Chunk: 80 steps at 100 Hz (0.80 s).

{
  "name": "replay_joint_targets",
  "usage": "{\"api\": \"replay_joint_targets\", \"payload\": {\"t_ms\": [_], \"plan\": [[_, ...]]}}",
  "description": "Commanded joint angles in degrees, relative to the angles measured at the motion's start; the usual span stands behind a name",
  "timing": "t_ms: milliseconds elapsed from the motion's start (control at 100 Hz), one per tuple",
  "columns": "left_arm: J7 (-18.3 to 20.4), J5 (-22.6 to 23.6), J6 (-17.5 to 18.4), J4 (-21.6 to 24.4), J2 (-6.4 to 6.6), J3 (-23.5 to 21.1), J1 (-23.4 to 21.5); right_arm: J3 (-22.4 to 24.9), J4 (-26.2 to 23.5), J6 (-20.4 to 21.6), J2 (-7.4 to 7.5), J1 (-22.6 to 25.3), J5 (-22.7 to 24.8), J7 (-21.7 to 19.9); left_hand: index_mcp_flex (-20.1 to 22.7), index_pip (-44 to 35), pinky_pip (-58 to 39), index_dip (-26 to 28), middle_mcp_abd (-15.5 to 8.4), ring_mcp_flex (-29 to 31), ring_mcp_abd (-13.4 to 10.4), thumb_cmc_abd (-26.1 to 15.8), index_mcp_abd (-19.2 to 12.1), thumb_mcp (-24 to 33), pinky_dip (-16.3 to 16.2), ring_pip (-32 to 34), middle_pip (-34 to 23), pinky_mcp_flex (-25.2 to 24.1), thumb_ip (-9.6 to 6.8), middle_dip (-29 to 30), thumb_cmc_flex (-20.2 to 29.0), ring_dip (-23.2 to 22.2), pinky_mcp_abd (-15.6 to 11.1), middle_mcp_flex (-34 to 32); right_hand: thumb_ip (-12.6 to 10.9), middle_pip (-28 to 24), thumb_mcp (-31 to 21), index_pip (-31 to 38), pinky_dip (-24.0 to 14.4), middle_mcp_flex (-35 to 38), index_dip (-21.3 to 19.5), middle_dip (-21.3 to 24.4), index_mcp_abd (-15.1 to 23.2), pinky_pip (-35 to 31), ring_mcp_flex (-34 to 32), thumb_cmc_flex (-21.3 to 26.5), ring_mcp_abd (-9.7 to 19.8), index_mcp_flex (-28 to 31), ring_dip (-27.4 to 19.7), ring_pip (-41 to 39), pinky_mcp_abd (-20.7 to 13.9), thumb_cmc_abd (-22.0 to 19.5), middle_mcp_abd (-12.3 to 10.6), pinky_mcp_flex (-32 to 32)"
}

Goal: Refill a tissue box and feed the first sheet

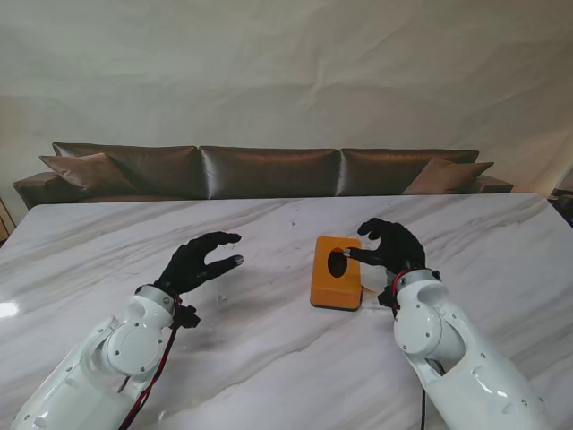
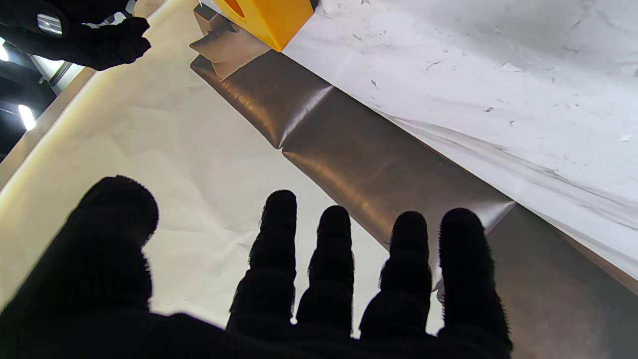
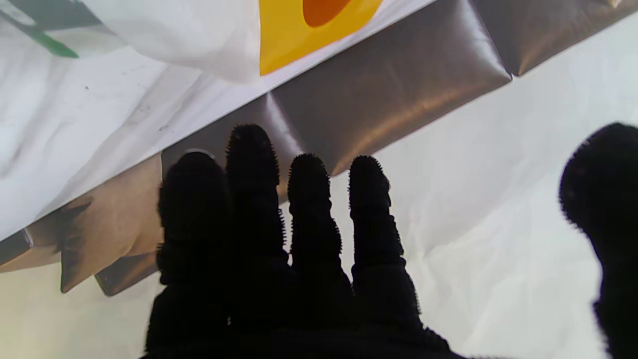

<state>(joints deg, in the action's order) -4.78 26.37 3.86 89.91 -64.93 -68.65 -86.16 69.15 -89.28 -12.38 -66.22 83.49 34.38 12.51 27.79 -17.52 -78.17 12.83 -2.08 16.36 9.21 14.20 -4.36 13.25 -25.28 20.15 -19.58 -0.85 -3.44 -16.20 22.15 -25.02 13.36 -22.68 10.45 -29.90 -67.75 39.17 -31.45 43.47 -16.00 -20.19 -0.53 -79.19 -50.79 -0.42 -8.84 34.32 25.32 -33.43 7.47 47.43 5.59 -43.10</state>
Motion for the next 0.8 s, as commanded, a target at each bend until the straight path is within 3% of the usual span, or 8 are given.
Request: {"api": "replay_joint_targets", "payload": {"t_ms": [0, 20, 160, 310, 430, 530, 670, 790], "plan": [[1.02, -0.06, -0.11, -0.21, -0.18, -0.32, -0.17, -0.87, 1.16, -0.51, -0.19, -1.91, -0.14, -1.81, 0.87, -0.81, 26.32, 1.02, 0.92, 2.06, 0.03, -2.31, 1.14, -0.90, -1.19, 0.46, -1.38, 0.38, -1.85, -0.71, -0.47, -0.96, 1.61, -1.65, -0.42, 0.27, 1.07, 0.51, 0.60, 0.32, 0.47, 1.19, 0.63, -4.40, 0.22, -2.25, -3.59, 1.08, -1.08, 1.56, -2.02, -1.50, 0.42, -5.34], [1.04, -0.07, -0.15, -0.23, -0.18, -0.41, -0.20, -1.34, 1.79, -0.73, -0.24, -2.50, -0.31, -1.85, 0.80, -0.81, 26.23, 1.03, 0.94, 2.15, -0.05, -2.35, 1.12, -0.88, -1.25, 0.51, -1.40, 0.42, -1.88, -0.73, -0.50, -1.00, 1.58, -1.68, -0.75, 0.02, 1.39, 0.51, 3.53, 0.59, 0.37, 2.07, 0.62, -6.43, -0.26, -2.12, -3.78, 1.40, -2.30, 1.00, -2.32, -1.66, 0.49, -6.47], [0.92, -0.10, -0.60, -0.06, -0.20, -1.03, -0.65, -5.09, 6.92, -1.32, -1.17, -6.63, -0.16, 1.35, 0.89, -0.92, 25.85, 1.11, 0.93, 2.34, 0.15, -2.52, 1.17, -0.68, -1.53, 0.75, -1.60, 0.57, -2.00, -0.85, -0.53, -1.20, 1.62, -1.99, -0.93, -1.31, 1.27, 1.87, 7.80, 4.68, 0.14, 2.91, 0.60, -12.84, -7.17, -2.15, -3.81, 4.33, -4.28, -1.88, -6.66, -1.85, 0.68, -16.18], [1.11, -0.22, -1.00, 0.27, -0.16, -1.44, -1.14, -8.30, 10.28, -1.41, -2.62, -9.68, -3.07, 4.18, 0.86, -0.98, 25.59, 1.17, 0.85, 2.41, 0.16, -2.95, 1.24, -0.42, -1.74, 0.94, -1.88, 0.63, -2.12, -1.03, -0.60, -1.37, 1.63, -2.16, -1.26, -1.78, 1.56, 2.40, 8.95, 7.29, 0.39, 2.88, -0.94, -13.50, -11.59, -1.51, -5.96, 6.71, -5.02, -2.90, -8.43, -2.36, 2.16, -20.92], [1.14, -0.23, -1.05, 0.26, -0.15, -1.61, -1.29, -10.32, 12.13, -1.87, -3.36, -11.48, -4.06, 5.33, 1.05, -1.14, 25.41, 1.27, 0.87, 2.50, 0.22, -3.11, 0.90, -0.12, -1.90, 1.08, -2.03, 0.71, -2.29, -1.12, -0.60, -1.50, 1.62, -2.26, -1.76, -2.25, 1.89, 2.69, 7.85, 8.71, 0.75, 2.80, -2.05, -17.16, -14.80, -1.04, -7.81, 8.14, -6.86, -4.62, -13.48, -2.85, 3.83, -22.46], [1.23, -0.33, -1.15, 0.18, -0.14, -1.70, -1.32, -11.44, 12.82, -1.70, -3.91, -12.33, -5.66, 5.75, 1.04, -1.15, 25.24, 1.30, 0.84, 2.61, 0.22, -3.16, 1.07, 0.03, -2.02, 1.20, -2.15, 0.80, -2.33, -1.20, -0.69, -1.60, 1.63, -2.37, -1.83, -2.39, 1.67, 2.67, 7.39, 9.04, 0.91, 2.78, -2.79, -18.11, -16.33, -0.72, -8.49, 8.78, -7.48, -5.32, -14.65, -2.71, 4.59, -22.75], [1.09, -0.58, -1.00, -0.18, -0.21, -1.65, -1.23, -13.13, 13.88, -1.50, -4.22, -13.40, -6.49, 5.41, 1.02, -1.21, 25.08, 1.35, 0.85, 2.61, 0.25, -3.21, 1.13, 0.26, -2.17, 1.29, -2.31, 0.83, -2.35, -1.31, -0.79, -1.71, 1.61, -2.43, -2.08, -2.01, 2.51, 2.11, 8.43, 7.96, 1.26, 2.90, -2.78, -15.86, -15.15, -0.27, -8.80, 8.07, -8.58, -4.66, -13.14, -3.56, 4.43, -22.14], [0.71, -0.75, -0.78, -0.58, -0.30, -1.47, -1.18, -14.61, 15.65, -1.20, -4.66, -14.37, -7.48, 5.48, 1.03, -1.30, 24.96, 1.40, 0.89, 2.64, 0.21, -3.26, 1.13, 0.44, -2.27, 1.35, -2.37, 0.90, -2.38, -1.35, -0.83, -1.78, 1.62, -2.46, -2.37, -2.08, 2.96, 2.22, 13.00, 7.13, 1.30, 2.81, -2.95, -8.76, -13.13, 0.19, -9.85, 7.54, -9.01, -3.95, -5.68, -3.96, 4.53, -20.12]]}}
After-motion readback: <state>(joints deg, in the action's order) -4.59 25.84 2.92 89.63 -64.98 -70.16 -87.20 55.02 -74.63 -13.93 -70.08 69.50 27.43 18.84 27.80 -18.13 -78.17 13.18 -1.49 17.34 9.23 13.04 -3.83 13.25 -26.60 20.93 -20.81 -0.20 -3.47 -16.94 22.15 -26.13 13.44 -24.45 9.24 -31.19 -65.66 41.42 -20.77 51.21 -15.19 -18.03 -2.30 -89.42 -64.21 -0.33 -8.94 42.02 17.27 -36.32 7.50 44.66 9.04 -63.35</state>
